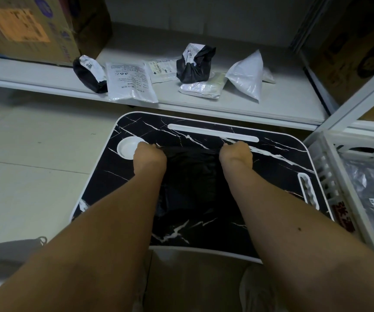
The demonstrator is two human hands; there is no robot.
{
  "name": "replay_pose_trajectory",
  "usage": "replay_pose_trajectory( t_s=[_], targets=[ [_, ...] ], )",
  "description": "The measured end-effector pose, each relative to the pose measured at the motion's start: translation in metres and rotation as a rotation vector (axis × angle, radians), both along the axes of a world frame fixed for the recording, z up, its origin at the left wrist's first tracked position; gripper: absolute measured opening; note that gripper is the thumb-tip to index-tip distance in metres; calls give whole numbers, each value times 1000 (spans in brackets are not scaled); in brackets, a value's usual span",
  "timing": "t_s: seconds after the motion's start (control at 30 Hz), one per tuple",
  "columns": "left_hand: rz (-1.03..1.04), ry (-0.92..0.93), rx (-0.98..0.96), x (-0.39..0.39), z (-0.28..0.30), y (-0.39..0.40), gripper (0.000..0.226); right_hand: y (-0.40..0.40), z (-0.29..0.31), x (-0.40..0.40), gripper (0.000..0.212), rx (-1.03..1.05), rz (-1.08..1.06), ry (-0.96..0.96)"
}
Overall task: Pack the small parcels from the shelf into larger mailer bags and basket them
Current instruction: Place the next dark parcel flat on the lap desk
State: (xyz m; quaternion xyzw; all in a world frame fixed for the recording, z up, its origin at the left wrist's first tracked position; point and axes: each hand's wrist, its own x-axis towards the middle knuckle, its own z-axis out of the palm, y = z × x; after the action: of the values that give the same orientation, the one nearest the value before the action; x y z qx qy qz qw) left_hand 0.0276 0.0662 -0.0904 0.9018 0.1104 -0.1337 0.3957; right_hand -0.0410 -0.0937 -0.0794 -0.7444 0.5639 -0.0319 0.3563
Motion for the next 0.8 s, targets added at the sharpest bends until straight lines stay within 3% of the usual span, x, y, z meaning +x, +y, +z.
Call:
replay_pose_trajectory(
  t_s=[0.13,0.23,0.33,0.4,0.53,0.8],
  targets=[
    [53,-35,-71,-3,0,-4,34,-4,-6,-12,41,-46,-50,5],
    [-4,-168,102,-17,3,-12,46,8,-2,-16,50,-238,3,38],
    [-313,-410,359,-39,-3,-14,54,29,-2,-28,50,-549,289,22],
    [-546,-448,492,-56,-8,-16,57,43,-6,-37,49,-641,503,30],
    [-814,-316,646,-80,-26,-13,59,52,-24,-53,52,-477,735,168],
    [-819,-155,564,-70,-26,-13,54,44,-26,-51,51,-318,768,268]
  ],
)
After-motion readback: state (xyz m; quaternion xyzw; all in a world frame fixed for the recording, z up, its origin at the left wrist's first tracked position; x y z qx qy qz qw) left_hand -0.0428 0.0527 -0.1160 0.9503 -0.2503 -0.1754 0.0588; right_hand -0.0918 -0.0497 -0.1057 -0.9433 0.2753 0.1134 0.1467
